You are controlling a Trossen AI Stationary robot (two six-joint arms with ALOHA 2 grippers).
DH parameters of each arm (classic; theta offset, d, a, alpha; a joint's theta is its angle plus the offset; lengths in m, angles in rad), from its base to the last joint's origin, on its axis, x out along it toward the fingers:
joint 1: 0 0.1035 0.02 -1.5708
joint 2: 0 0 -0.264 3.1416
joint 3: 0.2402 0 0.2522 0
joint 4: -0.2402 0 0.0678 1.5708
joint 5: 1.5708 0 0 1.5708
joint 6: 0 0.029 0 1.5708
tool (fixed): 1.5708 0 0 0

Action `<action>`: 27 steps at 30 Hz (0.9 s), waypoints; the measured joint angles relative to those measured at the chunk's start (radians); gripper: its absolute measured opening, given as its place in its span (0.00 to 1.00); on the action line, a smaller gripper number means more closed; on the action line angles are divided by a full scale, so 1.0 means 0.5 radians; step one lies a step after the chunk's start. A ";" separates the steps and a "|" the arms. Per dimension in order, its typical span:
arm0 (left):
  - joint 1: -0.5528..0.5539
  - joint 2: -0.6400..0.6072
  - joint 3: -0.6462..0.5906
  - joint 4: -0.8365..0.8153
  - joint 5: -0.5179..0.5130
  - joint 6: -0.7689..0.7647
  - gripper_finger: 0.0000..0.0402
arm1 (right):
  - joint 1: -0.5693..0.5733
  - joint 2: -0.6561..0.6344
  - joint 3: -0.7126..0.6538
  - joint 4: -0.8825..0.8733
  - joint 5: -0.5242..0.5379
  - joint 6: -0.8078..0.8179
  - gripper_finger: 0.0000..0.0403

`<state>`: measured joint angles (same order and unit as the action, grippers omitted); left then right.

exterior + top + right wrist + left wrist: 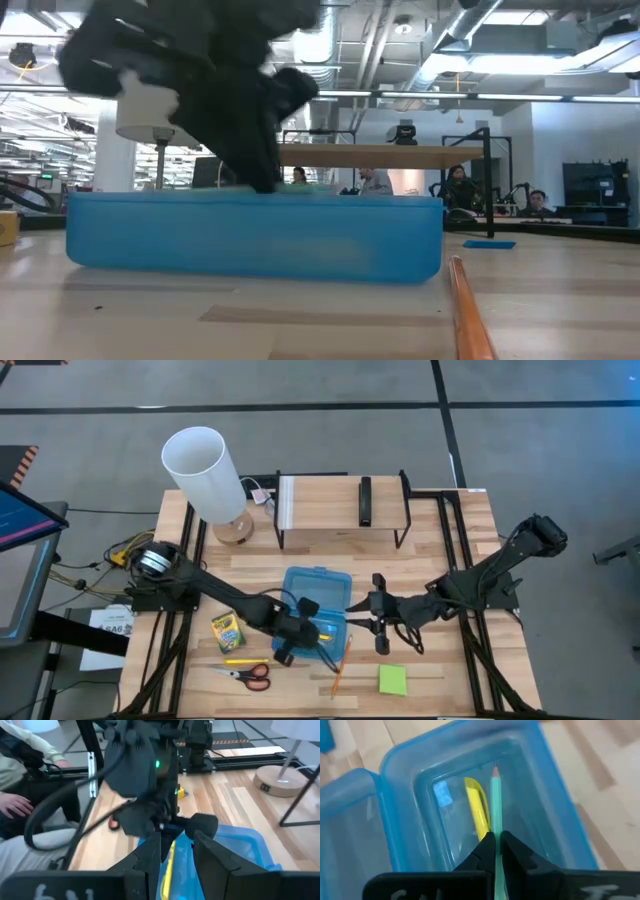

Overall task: Pack school essentials
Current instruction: Put the light blue pencil into the blue supply box, then put the orange pencil into the blue supply box

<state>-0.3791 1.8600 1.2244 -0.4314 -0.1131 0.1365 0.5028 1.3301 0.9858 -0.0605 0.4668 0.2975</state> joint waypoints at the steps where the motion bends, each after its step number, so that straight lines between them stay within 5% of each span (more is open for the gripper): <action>1: 0.011 0.036 0.031 -0.028 0.000 -0.029 0.00 | 0.010 -0.004 0.000 -0.004 0.015 0.001 0.33; 20: 0.075 0.112 0.331 -0.087 0.092 -0.094 0.27 | 0.009 -0.007 -0.001 -0.040 0.028 0.001 0.32; 27: -0.009 -0.178 0.076 0.158 0.075 -0.155 0.27 | 0.009 -0.007 -0.001 -0.098 0.028 0.030 0.32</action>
<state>-0.3834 1.7708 1.2622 -0.3522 -0.0757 0.0589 0.5072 1.3266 0.9852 -0.1096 0.4808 0.3126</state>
